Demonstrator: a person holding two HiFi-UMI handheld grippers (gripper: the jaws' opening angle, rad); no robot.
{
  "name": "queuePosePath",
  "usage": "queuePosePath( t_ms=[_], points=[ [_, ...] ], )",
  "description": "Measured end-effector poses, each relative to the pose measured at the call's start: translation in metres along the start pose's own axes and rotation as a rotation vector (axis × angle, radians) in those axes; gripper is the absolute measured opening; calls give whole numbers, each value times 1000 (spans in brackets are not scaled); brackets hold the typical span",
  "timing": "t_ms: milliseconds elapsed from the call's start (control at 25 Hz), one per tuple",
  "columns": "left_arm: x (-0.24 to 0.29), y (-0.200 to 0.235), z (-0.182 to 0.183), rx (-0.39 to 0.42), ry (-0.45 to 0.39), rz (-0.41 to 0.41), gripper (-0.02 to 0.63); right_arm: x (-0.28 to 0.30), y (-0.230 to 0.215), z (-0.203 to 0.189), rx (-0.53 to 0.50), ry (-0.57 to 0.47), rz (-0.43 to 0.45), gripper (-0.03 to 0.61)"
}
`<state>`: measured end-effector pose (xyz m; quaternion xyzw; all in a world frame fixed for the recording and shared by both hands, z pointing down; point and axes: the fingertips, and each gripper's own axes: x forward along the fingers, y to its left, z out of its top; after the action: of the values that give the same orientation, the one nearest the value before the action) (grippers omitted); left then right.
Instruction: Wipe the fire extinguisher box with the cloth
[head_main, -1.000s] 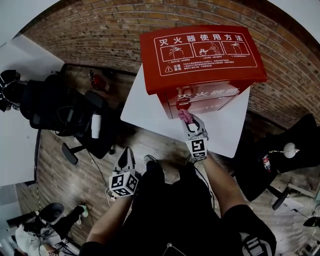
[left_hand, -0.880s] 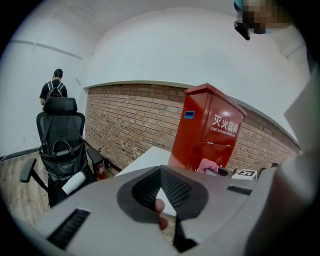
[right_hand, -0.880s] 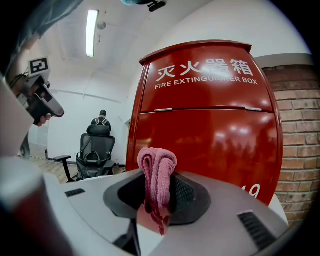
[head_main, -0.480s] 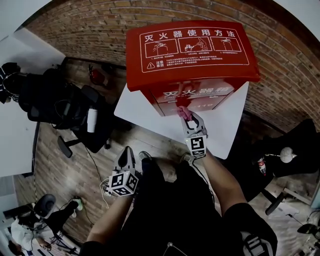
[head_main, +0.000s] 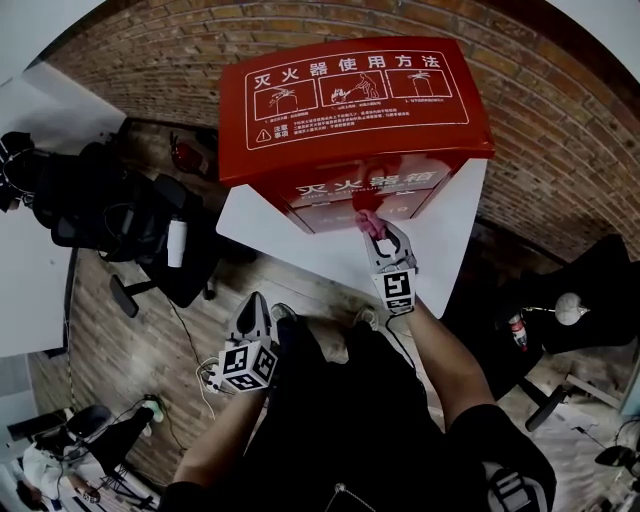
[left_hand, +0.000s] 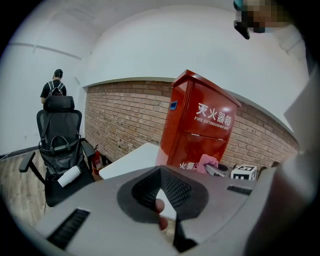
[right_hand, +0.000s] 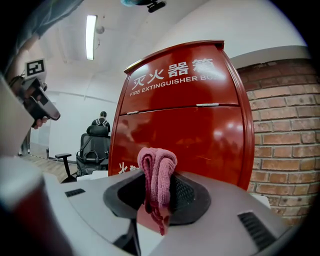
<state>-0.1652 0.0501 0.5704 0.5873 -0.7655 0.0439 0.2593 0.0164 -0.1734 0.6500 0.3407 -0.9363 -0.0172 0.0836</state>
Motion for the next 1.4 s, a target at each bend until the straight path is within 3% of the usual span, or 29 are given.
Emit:
queuePosePath(
  t_ms=[720, 1400],
  points=[
    [19, -36, -2, 18, 6, -28, 28, -41, -94, -18, 25, 27, -178, 112],
    [18, -30, -14, 30, 32, -25, 28, -59, -131, -34, 40, 47, -301, 110]
  ],
)
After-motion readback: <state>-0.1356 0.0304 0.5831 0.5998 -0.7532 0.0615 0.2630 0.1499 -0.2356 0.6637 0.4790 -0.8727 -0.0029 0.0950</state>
